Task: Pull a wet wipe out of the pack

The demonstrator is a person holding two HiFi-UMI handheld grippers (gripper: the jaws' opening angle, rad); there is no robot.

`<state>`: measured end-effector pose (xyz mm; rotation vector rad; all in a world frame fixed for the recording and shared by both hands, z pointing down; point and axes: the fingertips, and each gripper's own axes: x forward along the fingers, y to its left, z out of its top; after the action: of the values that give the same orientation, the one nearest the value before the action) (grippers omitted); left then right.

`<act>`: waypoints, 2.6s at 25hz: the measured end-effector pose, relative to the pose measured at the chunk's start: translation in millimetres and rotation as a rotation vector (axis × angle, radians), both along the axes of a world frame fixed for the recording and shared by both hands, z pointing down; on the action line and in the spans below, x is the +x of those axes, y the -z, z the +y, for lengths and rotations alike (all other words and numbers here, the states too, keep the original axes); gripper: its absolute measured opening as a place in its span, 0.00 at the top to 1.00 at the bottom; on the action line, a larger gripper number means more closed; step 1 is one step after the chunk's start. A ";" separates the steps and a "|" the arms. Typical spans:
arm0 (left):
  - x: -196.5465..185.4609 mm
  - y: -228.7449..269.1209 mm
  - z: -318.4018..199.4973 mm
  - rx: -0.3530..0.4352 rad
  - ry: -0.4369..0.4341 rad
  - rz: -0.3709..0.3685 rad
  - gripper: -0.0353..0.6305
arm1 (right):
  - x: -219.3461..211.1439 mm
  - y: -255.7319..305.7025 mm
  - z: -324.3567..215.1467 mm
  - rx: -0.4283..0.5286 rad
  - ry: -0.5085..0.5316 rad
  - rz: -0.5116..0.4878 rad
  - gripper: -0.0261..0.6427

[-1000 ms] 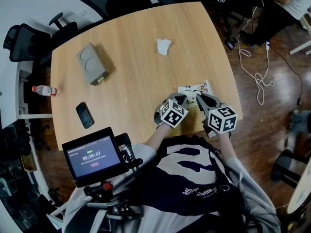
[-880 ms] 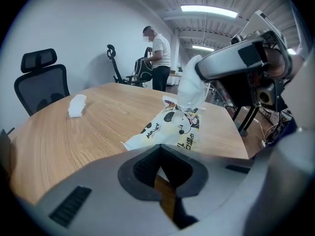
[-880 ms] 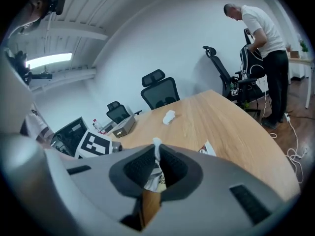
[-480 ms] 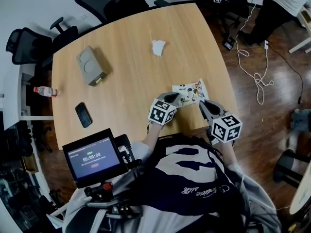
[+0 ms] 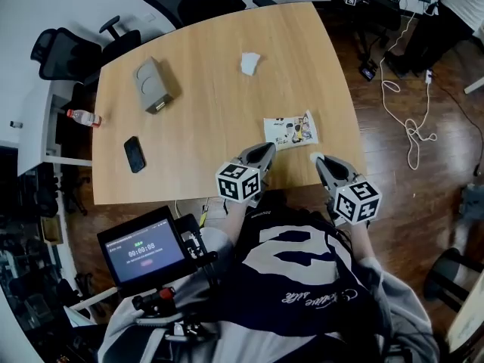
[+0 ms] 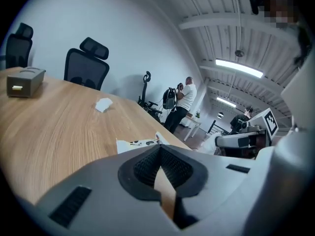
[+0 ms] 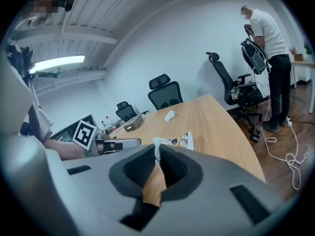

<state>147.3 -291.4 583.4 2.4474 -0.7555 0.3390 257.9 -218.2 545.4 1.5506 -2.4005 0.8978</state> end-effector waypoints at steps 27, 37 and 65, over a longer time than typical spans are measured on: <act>-54.2 35.3 144.2 0.155 0.009 -0.164 0.94 | -22.3 -19.0 89.2 -0.003 0.041 -0.076 0.93; -144.0 52.8 185.2 0.201 -0.154 -0.072 0.94 | -112.7 8.5 126.1 0.082 -0.169 -0.048 0.93; -300.5 41.3 262.8 0.071 -0.132 0.173 0.94 | -288.2 26.9 226.2 0.018 -0.252 -0.107 0.93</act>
<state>-153.2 -28.6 542.1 2.5600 -0.5422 0.1488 -30.3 7.9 518.4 1.8889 -2.3224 1.0314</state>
